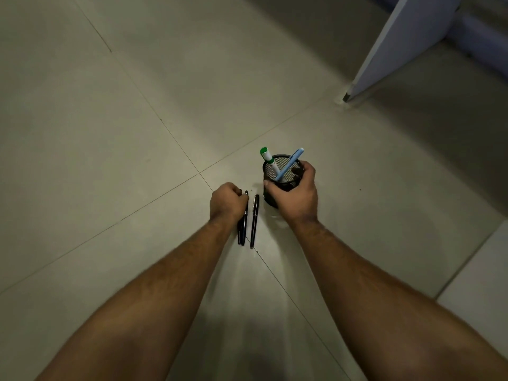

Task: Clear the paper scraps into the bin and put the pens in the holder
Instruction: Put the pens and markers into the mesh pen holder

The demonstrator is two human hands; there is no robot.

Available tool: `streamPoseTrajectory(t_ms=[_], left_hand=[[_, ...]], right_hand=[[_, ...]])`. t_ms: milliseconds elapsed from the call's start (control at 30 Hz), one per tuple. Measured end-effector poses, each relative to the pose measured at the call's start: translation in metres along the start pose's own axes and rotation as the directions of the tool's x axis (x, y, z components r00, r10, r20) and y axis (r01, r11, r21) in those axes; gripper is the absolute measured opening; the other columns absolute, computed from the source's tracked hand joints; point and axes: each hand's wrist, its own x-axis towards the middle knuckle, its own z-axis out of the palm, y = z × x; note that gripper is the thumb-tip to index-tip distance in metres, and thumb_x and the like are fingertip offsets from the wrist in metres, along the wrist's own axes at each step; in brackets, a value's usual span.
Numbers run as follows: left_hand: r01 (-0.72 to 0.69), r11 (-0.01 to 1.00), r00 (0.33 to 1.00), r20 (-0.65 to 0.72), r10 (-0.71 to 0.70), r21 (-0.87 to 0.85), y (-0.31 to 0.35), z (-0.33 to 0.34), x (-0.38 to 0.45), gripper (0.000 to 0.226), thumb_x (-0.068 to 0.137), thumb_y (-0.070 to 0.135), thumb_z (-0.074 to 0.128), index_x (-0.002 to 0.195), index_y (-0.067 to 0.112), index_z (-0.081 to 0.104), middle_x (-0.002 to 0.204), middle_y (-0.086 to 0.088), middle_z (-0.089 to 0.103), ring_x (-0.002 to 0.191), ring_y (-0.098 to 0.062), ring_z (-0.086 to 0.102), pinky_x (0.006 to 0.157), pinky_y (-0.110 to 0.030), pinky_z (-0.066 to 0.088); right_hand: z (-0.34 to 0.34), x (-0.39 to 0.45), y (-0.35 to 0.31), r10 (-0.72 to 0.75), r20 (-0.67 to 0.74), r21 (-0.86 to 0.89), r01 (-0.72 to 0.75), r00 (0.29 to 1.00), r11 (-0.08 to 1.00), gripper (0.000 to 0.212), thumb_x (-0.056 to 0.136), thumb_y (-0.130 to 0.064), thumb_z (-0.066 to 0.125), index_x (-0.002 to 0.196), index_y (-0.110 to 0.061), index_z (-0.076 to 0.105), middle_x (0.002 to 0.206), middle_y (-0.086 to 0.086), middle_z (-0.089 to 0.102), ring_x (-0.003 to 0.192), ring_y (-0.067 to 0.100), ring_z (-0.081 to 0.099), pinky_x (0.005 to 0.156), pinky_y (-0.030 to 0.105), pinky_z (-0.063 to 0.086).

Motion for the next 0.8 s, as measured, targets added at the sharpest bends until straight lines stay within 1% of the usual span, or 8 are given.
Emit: streamPoseTrajectory(t_ms=[167, 267, 367, 433, 500, 600, 667, 800], left_hand=[[0.081, 0.996, 0.997, 0.0, -0.081, 0.031, 0.0, 0.006, -0.001, 0.009, 0.083, 0.017, 0.067, 0.092, 0.017, 0.069, 0.097, -0.005, 0.071, 0.087, -0.024, 0.064, 0.07, -0.024, 0.046], [0.077, 0.993, 0.997, 0.018, -0.079, 0.091, -0.001, 0.005, 0.001, 0.022, 0.078, 0.021, 0.075, 0.097, 0.016, 0.065, 0.096, -0.005, 0.065, 0.086, -0.024, 0.061, 0.069, -0.026, 0.044], [0.044, 0.977, 0.999, 0.003, -0.046, 0.211, -0.001, 0.004, 0.002, 0.023, 0.078, 0.017, 0.072, 0.1, 0.014, 0.064, 0.098, -0.007, 0.066, 0.089, -0.027, 0.064, 0.069, -0.028, 0.049], [0.05, 0.977, 0.999, -0.023, -0.047, 0.207, -0.002, 0.0, 0.005, 0.023, 0.078, 0.02, 0.073, 0.099, 0.013, 0.066, 0.1, -0.008, 0.069, 0.091, -0.028, 0.066, 0.074, -0.03, 0.053], [0.055, 0.995, 0.998, -0.043, -0.052, 0.083, 0.0, -0.009, 0.009, 0.022, 0.075, 0.023, 0.074, 0.094, 0.014, 0.068, 0.093, -0.005, 0.07, 0.087, -0.025, 0.066, 0.075, -0.029, 0.053], [-0.059, 0.957, 0.997, -0.066, 0.042, -0.284, 0.025, -0.031, 0.01, 0.014, 0.067, 0.02, 0.073, 0.08, 0.017, 0.066, 0.07, 0.003, 0.064, 0.071, -0.018, 0.062, 0.07, -0.028, 0.052], [-0.184, 0.898, 0.982, -0.118, 0.149, -0.4, 0.057, -0.05, 0.003, 0.012, 0.065, 0.019, 0.072, 0.073, 0.02, 0.063, 0.062, 0.007, 0.058, 0.063, -0.015, 0.057, 0.066, -0.032, 0.054], [-0.33, 0.767, 0.94, -0.122, 0.318, -0.551, 0.104, -0.065, -0.004, 0.017, 0.07, 0.016, 0.076, 0.072, 0.026, 0.062, 0.063, 0.006, 0.058, 0.065, -0.014, 0.061, 0.067, -0.038, 0.057]], right_hand=[[0.0, -0.003, 0.008, 0.005, 0.001, -0.04, -0.005, 1.0, 0.999, 0.086, 0.065, -0.046, 0.085, 0.135, -0.031, 0.037, 0.13, -0.005, 0.058, 0.111, 0.01, 0.057, 0.091, 0.025, 0.048], [0.004, -0.007, 0.012, -0.002, 0.021, -0.044, 0.003, 1.0, 0.999, 0.088, 0.063, -0.048, 0.085, 0.135, -0.033, 0.037, 0.131, -0.006, 0.058, 0.11, 0.008, 0.056, 0.094, 0.03, 0.052], [0.007, -0.008, 0.015, -0.007, 0.033, -0.051, 0.009, 0.999, 0.999, 0.089, 0.06, -0.052, 0.084, 0.133, -0.034, 0.037, 0.128, -0.007, 0.059, 0.111, 0.012, 0.059, 0.095, 0.036, 0.055], [0.009, -0.007, 0.017, -0.002, 0.039, -0.073, 0.005, 0.999, 0.997, 0.091, 0.059, -0.055, 0.083, 0.134, -0.035, 0.036, 0.129, -0.007, 0.059, 0.113, 0.014, 0.06, 0.095, 0.038, 0.054], [0.01, -0.006, 0.018, 0.003, 0.043, -0.091, 0.001, 0.999, 0.996, 0.092, 0.058, -0.056, 0.083, 0.134, -0.035, 0.036, 0.13, -0.007, 0.059, 0.115, 0.015, 0.06, 0.095, 0.038, 0.054], [0.006, -0.001, 0.015, -0.013, 0.027, -0.153, 0.017, 1.0, 0.988, 0.093, 0.059, -0.057, 0.081, 0.137, -0.033, 0.035, 0.13, -0.005, 0.058, 0.116, 0.017, 0.057, 0.096, 0.038, 0.053], [-0.002, 0.006, 0.008, -0.001, 0.004, -0.173, 0.002, 1.0, 0.985, 0.091, 0.062, -0.053, 0.081, 0.138, -0.03, 0.037, 0.13, -0.004, 0.058, 0.117, 0.019, 0.057, 0.097, 0.036, 0.051], [-0.007, 0.01, -0.002, 0.011, 0.014, -0.122, -0.01, 1.0, 0.992, 0.083, 0.062, -0.043, 0.082, 0.133, -0.031, 0.041, 0.125, -0.006, 0.061, 0.109, 0.016, 0.06, 0.089, 0.028, 0.05]])
